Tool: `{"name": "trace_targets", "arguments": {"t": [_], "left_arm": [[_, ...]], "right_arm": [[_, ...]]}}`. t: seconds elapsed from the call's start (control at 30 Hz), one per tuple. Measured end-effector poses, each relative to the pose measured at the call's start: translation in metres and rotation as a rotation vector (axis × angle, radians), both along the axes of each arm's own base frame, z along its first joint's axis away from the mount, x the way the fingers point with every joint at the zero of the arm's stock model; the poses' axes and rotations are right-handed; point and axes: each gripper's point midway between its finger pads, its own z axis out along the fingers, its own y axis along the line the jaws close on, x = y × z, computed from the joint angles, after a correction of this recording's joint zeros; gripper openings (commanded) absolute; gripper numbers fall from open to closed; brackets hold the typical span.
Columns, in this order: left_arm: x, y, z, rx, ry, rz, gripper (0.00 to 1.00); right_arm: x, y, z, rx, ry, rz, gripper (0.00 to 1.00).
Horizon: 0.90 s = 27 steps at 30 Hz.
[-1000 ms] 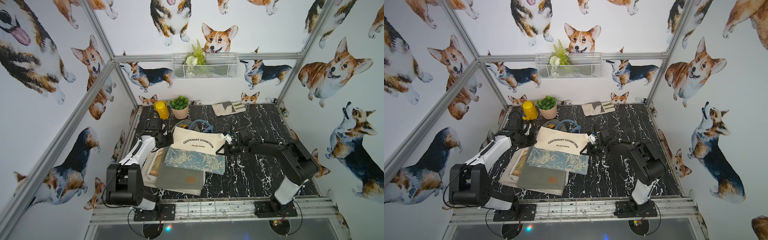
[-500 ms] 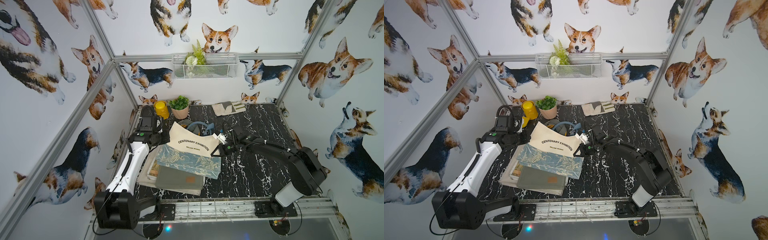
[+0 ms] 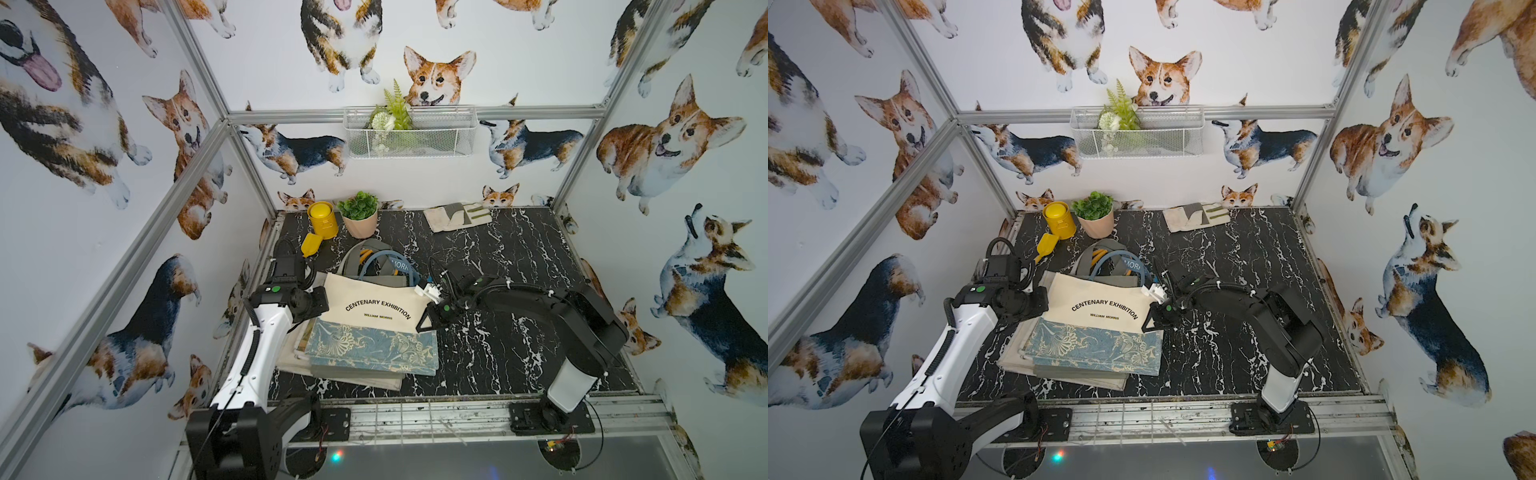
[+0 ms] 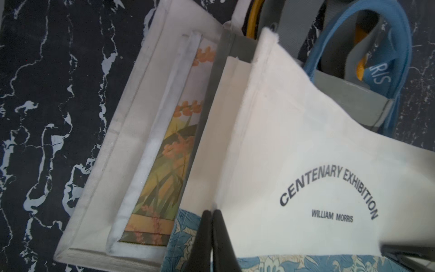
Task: Put away the canvas bag
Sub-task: Adjust the canvas bag at the center of the board.
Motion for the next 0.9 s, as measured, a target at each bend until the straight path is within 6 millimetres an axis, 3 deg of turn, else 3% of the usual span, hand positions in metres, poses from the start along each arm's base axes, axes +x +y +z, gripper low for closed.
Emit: {"name": "trace_targets", "arguments": {"t": [0.17, 0.37, 0.63, 0.73, 0.83, 0.9], "left_arm": [[0.007, 0.007, 0.007, 0.001, -0.026, 0.016, 0.0], [0.02, 0.007, 0.041, 0.0, -0.108, 0.01, 0.0], [0.019, 0.016, 0.075, 0.053, -0.16, 0.025, 0.0], [0.017, 0.022, 0.074, 0.089, -0.15, 0.026, 0.0], [0.014, 0.028, 0.064, 0.116, -0.124, 0.035, 0.0], [0.011, 0.032, 0.051, 0.13, -0.081, 0.038, 0.0]], "right_arm": [[-0.001, 0.001, 0.013, 0.011, -0.029, 0.009, 0.0], [0.001, 0.006, 0.045, 0.052, -0.094, 0.022, 0.0], [0.0, 0.021, 0.063, 0.077, -0.067, 0.047, 0.0], [0.003, 0.027, 0.063, 0.079, -0.05, 0.051, 0.0], [0.005, 0.033, 0.051, 0.059, -0.014, 0.063, 0.06], [0.005, 0.035, 0.039, 0.037, 0.01, 0.067, 0.2]]}}
